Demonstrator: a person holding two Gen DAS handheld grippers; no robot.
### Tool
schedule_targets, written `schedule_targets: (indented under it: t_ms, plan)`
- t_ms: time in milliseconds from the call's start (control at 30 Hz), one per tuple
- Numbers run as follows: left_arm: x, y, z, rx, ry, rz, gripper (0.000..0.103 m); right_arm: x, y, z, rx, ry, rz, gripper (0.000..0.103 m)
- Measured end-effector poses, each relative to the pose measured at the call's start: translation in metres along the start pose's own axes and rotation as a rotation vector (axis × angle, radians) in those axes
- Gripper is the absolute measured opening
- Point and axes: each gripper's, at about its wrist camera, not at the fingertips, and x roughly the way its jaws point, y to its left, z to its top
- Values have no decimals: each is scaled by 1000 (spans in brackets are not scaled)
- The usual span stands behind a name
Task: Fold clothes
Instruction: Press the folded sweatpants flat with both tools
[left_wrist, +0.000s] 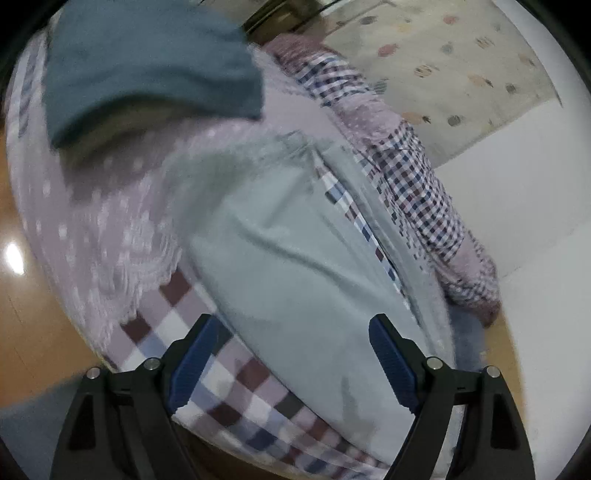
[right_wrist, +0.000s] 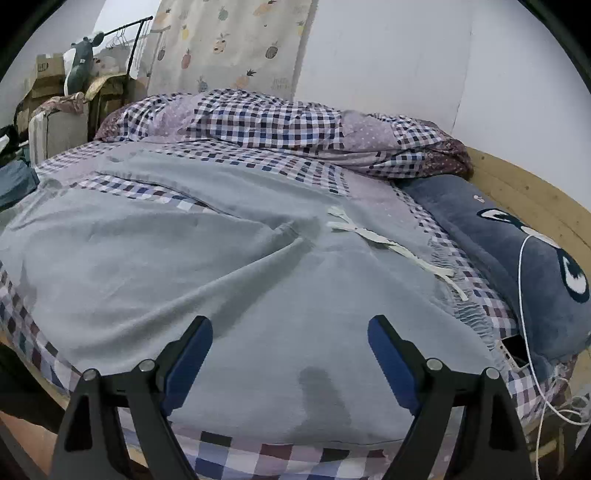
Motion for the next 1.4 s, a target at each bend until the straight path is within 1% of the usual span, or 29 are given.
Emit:
schedule_targets:
  t_ms: [67, 200, 300, 400, 500, 567, 600, 733, 800, 933, 1100, 1167, 1267, 1333, 1400]
  plan:
    - [0, 6, -1, -31, 11, -7, 87, -1, 0, 0, 3, -7, 7, 89]
    - [2, 11, -1, -32, 8, -15, 87, -3, 5, 0, -14, -29, 13, 90]
    - [11, 13, 1, -46, 27, -25, 87, -4, 10, 3, -14, -51, 27, 90]
    - [23, 13, 0, -41, 54, -27, 87, -3, 21, 7, -46, -63, 35, 90]
    - [38, 13, 0, -56, 110, -47, 87, 0, 36, 11, -79, -70, 52, 90]
    - [45, 13, 0, -71, 121, -70, 87, -2, 51, 14, -117, -92, 73, 90]
    - [48, 13, -1, -71, 118, -67, 87, -2, 57, 15, -137, -96, 81, 90]
    - [55, 12, -1, -74, 111, -76, 87, -6, 96, 12, -287, -127, 111, 90]
    - [55, 14, 0, -91, 104, -105, 87, -9, 115, 9, -356, -143, 134, 90]
    - [46, 20, 5, -156, 65, -214, 87, -15, 149, 1, -469, -162, 175, 90]
    - [43, 25, 9, -203, 45, -279, 87, -20, 187, -12, -584, -180, 217, 90]
    - [42, 25, 8, -215, 38, -316, 87, -22, 198, -17, -624, -184, 233, 90]
    - [37, 23, 11, -227, 14, -411, 87, -25, 212, -25, -677, -191, 238, 90]
    - [34, 22, 12, -225, 2, -427, 87, -27, 218, -28, -694, -193, 244, 90]
    - [36, 24, 13, -234, 5, -407, 87, -29, 222, -29, -697, -196, 256, 90]
